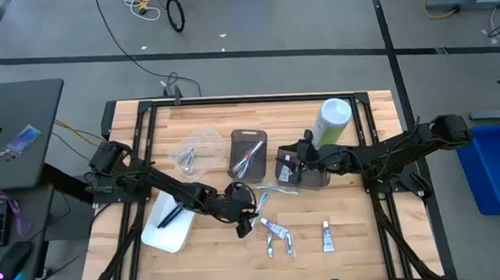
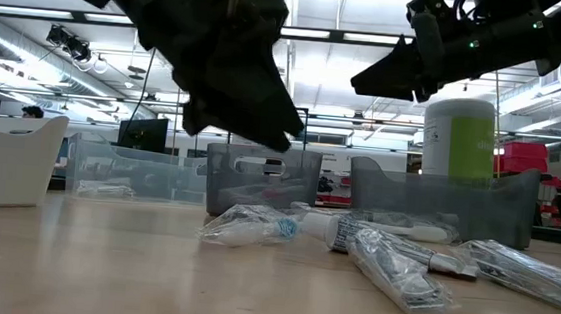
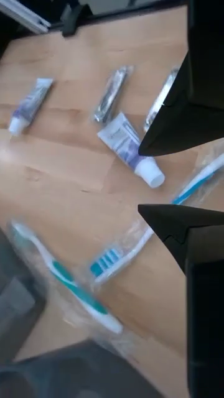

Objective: Pick & Place Travel size toiletries
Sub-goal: Put the blue toothbrush into the left black bin

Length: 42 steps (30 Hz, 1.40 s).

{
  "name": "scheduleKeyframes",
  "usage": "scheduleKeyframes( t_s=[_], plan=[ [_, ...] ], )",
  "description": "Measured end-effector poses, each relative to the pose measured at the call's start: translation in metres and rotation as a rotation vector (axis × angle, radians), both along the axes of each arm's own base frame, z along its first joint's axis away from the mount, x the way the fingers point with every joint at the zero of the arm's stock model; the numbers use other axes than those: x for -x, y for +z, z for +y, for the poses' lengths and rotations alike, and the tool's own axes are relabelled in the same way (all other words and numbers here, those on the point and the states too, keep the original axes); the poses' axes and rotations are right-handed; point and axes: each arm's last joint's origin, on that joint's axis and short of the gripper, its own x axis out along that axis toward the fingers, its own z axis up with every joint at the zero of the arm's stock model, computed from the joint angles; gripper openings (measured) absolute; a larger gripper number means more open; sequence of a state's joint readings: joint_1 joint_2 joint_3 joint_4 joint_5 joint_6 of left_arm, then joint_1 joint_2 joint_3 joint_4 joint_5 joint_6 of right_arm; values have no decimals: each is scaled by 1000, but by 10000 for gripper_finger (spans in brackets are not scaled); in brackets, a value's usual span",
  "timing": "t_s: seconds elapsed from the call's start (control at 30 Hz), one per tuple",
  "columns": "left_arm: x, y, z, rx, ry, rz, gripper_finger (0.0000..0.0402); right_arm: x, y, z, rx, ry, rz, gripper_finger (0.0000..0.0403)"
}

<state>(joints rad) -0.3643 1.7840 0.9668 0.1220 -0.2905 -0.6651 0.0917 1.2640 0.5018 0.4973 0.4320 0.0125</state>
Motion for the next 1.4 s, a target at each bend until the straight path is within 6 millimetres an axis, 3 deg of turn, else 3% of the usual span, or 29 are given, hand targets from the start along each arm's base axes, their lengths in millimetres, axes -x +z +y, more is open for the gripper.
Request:
scheduleKeyframes(
  t_s=[0.3,0.6,0.87,1.03,1.17,1.4],
  plan=[
    [-7,-39,7,-25,44,107,153,0,-6,3,-87,109,42,189],
    [-11,-45,18,-42,57,124,180,1,-10,5,-126,148,83,184],
    [-2,-52,22,-220,-93,272,167,2,-11,5,-153,138,93,182],
    [2,-54,23,-216,-137,330,163,3,-14,5,-152,136,126,182],
    [0,-43,23,-196,-129,335,163,4,-16,5,-159,132,138,179],
    [-15,0,30,-140,-66,335,163,4,-16,5,-176,126,135,177]
  ],
)
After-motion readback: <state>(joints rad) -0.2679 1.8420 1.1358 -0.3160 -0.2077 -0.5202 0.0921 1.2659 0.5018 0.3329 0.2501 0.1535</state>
